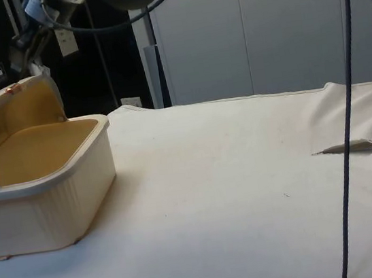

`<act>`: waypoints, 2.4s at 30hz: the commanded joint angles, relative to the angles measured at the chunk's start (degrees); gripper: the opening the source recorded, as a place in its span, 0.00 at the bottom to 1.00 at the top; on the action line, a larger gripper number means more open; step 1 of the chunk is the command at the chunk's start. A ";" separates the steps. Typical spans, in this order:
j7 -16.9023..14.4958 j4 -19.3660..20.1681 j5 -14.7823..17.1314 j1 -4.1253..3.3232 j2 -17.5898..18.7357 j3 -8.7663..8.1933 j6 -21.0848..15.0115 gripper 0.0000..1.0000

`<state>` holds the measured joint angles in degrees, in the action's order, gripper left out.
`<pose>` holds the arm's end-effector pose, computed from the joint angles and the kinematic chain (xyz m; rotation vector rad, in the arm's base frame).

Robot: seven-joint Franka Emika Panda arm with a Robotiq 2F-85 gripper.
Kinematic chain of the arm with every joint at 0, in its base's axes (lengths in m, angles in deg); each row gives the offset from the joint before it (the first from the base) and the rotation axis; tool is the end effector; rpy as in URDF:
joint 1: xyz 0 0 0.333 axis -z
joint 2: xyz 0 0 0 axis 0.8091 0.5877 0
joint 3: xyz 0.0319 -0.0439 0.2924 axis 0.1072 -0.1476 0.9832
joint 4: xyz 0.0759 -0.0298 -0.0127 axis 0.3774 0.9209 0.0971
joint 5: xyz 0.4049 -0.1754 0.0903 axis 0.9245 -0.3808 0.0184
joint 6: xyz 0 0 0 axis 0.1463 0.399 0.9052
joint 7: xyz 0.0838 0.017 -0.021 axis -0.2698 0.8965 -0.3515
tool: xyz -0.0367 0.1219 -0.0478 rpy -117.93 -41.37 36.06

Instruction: Open the lid, then close it.

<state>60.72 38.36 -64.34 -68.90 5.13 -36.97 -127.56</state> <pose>0.6822 0.1313 0.3204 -2.8359 -0.3699 -1.2409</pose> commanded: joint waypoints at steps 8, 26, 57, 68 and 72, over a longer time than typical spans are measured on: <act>0.00 -1.20 -0.46 -0.40 -1.95 -0.52 1.66 0.00; -0.74 -4.18 0.00 -0.17 -4.81 0.69 4.30 0.00; -1.20 -11.06 0.06 0.23 -2.23 0.40 6.76 0.57; -1.32 -11.40 0.17 0.34 -1.55 0.52 6.36 1.00; -1.43 -12.55 0.40 0.57 0.00 0.80 6.30 1.00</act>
<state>59.46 26.79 -64.29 -68.50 4.04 -36.51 -121.09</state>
